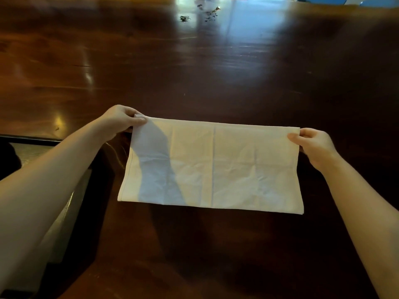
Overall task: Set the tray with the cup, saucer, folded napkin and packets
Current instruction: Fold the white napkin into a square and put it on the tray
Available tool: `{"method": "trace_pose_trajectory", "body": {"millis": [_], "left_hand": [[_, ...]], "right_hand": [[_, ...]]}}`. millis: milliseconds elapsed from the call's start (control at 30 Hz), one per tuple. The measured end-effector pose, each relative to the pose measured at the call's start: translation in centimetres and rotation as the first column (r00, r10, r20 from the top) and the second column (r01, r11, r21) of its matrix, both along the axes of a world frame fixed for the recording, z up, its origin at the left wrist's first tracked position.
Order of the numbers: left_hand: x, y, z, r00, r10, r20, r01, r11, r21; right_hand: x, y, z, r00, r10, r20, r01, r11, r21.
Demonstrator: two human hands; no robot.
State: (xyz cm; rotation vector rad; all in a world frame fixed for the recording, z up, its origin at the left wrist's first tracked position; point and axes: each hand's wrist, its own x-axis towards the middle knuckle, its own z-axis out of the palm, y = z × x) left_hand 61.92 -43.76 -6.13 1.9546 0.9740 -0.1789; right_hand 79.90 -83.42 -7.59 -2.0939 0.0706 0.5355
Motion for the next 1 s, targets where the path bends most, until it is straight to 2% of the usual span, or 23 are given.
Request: {"method": "trace_pose_trajectory", "body": {"millis": [267, 533, 733, 900, 1000], "left_hand": [[-0.7, -0.1, 1.2, 0.996, -0.065, 0.058, 0.062, 0.997, 0.054], [-1.4, 0.1, 1.1, 0.998, -0.017, 0.052, 0.02, 0.998, -0.064], [-2.0, 0.6, -0.3, 0.997, 0.005, 0.077, -0.004, 1.0, -0.012], [-2.1, -0.1, -1.1, 0.993, 0.044, 0.111, -0.055, 0.993, 0.102], [-2.2, -0.2, -1.3, 0.993, 0.034, 0.109, -0.046, 0.992, 0.115]], "right_hand": [[-0.4, -0.9, -0.3, 0.999, -0.023, -0.038, 0.027, 0.991, 0.13], [-0.6, -1.1, -0.5, 0.999, 0.003, -0.046, 0.002, 0.993, 0.115], [-0.7, -0.4, -0.5, 1.0, 0.005, 0.012, -0.006, 0.999, 0.042], [-0.9, 0.4, -1.3, 0.989, -0.047, 0.142, 0.065, 0.989, -0.131], [-1.2, 1.0, -1.8, 0.976, -0.072, 0.206, 0.117, 0.97, -0.213]]}}
